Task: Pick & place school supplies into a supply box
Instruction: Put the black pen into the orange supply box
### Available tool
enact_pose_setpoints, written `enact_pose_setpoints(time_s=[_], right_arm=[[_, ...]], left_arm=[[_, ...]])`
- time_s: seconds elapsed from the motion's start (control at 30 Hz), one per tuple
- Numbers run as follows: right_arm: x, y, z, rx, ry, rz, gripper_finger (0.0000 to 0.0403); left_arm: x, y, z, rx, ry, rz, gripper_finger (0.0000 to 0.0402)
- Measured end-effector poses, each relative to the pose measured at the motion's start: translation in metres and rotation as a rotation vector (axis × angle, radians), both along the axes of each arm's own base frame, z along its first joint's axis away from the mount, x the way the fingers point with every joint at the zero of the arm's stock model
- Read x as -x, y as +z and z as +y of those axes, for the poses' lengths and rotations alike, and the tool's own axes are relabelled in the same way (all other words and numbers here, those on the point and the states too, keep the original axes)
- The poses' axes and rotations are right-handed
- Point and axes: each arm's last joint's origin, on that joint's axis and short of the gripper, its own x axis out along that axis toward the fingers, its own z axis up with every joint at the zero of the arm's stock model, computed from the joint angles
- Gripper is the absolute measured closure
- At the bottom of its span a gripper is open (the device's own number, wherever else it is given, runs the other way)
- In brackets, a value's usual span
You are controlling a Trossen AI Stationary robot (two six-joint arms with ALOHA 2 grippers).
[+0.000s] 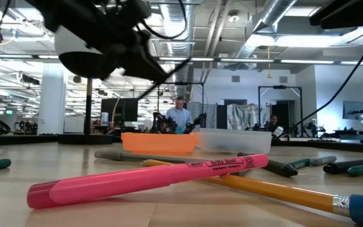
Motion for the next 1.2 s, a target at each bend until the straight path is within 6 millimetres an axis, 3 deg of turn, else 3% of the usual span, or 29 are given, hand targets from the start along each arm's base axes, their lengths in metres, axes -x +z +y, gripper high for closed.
enact_pose_setpoints(time_s=[0.27,0.47,0.6,0.7,0.87,1.03,1.2], right_arm=[[0.0,0.0,0.0,0.005,0.001,0.003,0.0302],[0.0,0.0,0.0,0.006,0.001,0.004,0.0302],[0.0,-0.001,0.0,0.005,0.0,0.006,0.0302],[0.0,-0.001,-0.001,0.002,-0.002,0.007,0.0302],[0.001,-0.002,-0.001,0.0,-0.006,0.015,0.0302],[0.002,-0.002,-0.001,0.003,-0.006,0.019,0.0302],[0.003,-0.004,-0.003,0.0,-0.023,0.035,0.0302]], left_arm=[[-0.055,-0.014,0.02,-0.056,-0.014,-0.011,0.0375],[-0.104,0.001,0.047,0.213,0.205,-0.056,0.0374],[-0.125,0.009,0.07,0.446,0.373,-0.016,0.0374],[-0.138,0.007,0.083,0.61,0.48,-0.028,0.0374],[-0.16,-0.017,0.1,0.783,0.537,0.002,0.0374],[-0.173,-0.032,0.105,0.834,0.539,0.032,0.0374],[-0.174,-0.031,0.106,0.822,0.571,0.013,0.0374]])
